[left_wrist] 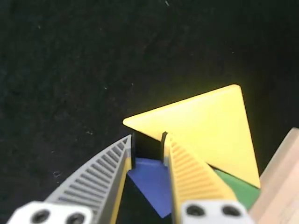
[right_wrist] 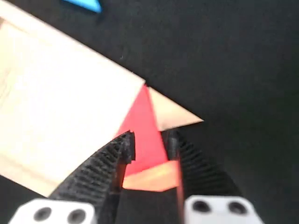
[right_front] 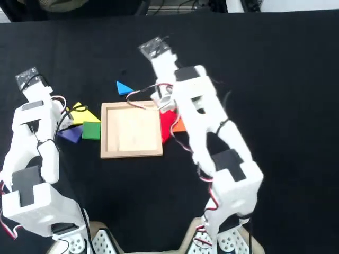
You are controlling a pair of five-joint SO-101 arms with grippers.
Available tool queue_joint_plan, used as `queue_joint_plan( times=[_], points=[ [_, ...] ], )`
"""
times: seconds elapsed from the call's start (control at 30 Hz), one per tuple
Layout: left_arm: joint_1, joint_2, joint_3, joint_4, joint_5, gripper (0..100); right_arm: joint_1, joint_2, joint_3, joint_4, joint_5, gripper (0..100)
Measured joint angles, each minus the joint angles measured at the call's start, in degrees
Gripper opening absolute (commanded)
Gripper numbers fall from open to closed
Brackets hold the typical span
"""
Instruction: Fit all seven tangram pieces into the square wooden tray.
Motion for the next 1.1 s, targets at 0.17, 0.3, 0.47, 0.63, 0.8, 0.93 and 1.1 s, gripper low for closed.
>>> queue_joint_plan(
  times=[0.17,0.3,0.47,0.63,0.8,0.93,1.1],
  points=[
    [0.0,0.1,0.3,-0.2,0.7,13,-3.4,0.8,0.0,0.0,1.8,23.0],
    [0.1,0.1,0.4,-0.2,0.7,13,-3.9,1.1,0.0,0.0,2.4,22.6],
    [0.2,0.1,0.4,-0.2,0.7,12,-1.8,5.5,-0.4,0.3,2.7,22.3],
    [0.6,0.1,0.4,-0.3,0.7,12,1.7,11.4,-4.7,6.0,2.7,22.3],
    [0.9,0.1,0.4,-0.3,0.7,12,2.9,16.4,-12.0,10.8,2.8,22.3],
    [1.1,0.1,0.4,-0.3,0.7,12,2.8,19.4,-17.8,16.4,3.4,22.3],
    [1.1,0.1,0.4,-0.3,0.7,12,1.1,20.0,-23.5,22.9,6.6,22.3]
  ],
)
